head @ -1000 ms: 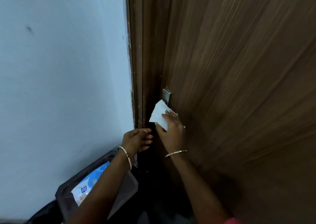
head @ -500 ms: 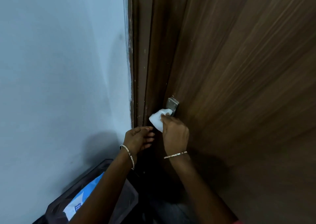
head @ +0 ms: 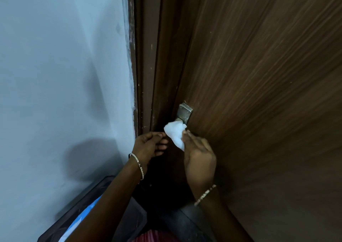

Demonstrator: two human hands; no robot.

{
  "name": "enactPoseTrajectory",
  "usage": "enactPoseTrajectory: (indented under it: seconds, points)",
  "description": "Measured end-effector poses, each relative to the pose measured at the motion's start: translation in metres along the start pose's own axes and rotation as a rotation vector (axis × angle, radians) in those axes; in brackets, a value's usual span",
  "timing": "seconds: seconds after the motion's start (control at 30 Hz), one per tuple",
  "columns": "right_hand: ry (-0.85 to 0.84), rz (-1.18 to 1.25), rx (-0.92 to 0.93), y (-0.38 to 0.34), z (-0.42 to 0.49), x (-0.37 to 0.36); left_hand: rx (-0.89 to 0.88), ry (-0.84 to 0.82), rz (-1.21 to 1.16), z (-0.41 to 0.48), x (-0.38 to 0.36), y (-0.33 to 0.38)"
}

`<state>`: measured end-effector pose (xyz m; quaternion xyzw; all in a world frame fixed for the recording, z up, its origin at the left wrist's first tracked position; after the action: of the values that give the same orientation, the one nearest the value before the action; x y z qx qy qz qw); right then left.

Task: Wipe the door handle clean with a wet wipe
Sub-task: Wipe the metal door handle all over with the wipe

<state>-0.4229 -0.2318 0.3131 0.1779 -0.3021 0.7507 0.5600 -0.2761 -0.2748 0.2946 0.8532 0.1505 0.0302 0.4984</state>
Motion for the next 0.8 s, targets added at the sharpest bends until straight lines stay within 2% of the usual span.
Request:
enactPoseTrajectory:
  seconds: [0.17,0.43,0.67,0.8]
  points:
    - [-0.035,-0.044,0.015,-0.017,0.013,-0.024,-0.009,-0.001,-0.013,-0.003,-0.001,0.002]
    - [-0.027,0.004,-0.063,0.016,0.0,0.021,-0.014,-0.005,-0.004,-0.005,0.004,0.001]
    - [-0.16,-0.132,-0.09,-0.026,0.034,-0.01,-0.011,-0.006,-0.021,-0.015,0.005,-0.004]
    - [-0.186,-0.069,-0.078,-0.017,0.032,-0.013,-0.023,0.004,-0.018,-0.018,0.007,-0.004]
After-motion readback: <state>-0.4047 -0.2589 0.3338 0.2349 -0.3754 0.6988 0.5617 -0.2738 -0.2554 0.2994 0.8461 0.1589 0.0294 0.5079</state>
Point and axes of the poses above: each hand's wrist, its own z-axis towards the middle knuckle, its own x-axis out of the back of the hand, y = z × x, the point moved 3 cm from there along z, towards the middle knuckle, and after that the axes turned 11 degrees about y, right-handed, at the moved point
